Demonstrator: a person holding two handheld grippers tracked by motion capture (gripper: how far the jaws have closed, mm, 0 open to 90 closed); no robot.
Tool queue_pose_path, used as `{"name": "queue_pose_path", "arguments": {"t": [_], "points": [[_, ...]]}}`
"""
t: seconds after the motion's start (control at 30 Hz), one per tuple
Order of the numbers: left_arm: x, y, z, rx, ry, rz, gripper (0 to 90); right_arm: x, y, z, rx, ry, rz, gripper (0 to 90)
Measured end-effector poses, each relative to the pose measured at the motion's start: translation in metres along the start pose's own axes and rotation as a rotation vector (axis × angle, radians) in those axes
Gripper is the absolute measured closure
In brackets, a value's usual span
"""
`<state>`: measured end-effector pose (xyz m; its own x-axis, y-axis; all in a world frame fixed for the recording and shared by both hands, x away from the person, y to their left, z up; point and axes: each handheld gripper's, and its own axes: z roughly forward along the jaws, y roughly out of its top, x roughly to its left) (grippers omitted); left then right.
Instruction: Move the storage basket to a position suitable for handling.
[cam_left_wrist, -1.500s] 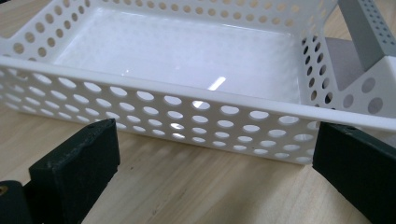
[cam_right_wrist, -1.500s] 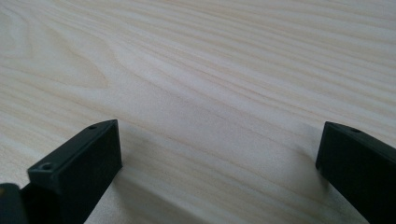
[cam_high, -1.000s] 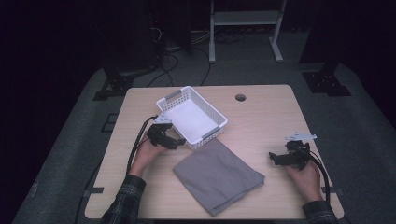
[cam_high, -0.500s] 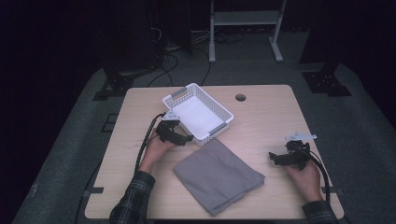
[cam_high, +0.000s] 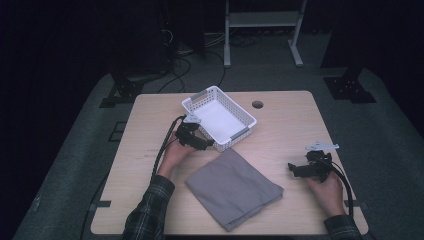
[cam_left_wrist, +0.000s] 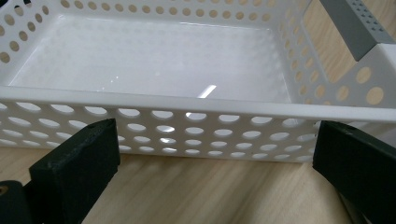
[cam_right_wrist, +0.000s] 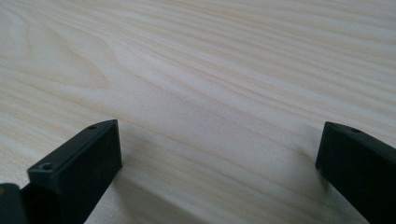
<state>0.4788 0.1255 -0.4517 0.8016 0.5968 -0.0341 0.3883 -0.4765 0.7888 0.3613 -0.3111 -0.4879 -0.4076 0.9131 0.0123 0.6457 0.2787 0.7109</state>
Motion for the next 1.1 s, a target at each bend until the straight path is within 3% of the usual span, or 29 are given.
{"name": "queue_pose_path", "arguments": {"t": [0.17,0.3,0.53,0.77,1.1], "points": [[-0.003,0.004,0.006,-0.013,-0.007,-0.007,0.0,0.0,0.0,0.0,0.0,0.0,0.0,0.0],[-0.003,0.003,0.002,0.005,-0.02,-0.01,0.0,0.0,0.0,0.0,0.0,0.0,0.0,0.0],[-0.006,-0.005,-0.019,0.004,-0.009,0.006,0.0,0.0,0.0,0.0,0.0,-0.001,0.002,0.0],[-0.012,-0.024,-0.046,0.016,0.025,-0.009,0.0,0.0,0.0,0.0,0.001,0.002,-0.001,0.0],[-0.022,-0.046,-0.066,0.047,0.056,-0.01,0.0,0.001,-0.001,-0.001,0.0,-0.004,0.001,0.0]]}}
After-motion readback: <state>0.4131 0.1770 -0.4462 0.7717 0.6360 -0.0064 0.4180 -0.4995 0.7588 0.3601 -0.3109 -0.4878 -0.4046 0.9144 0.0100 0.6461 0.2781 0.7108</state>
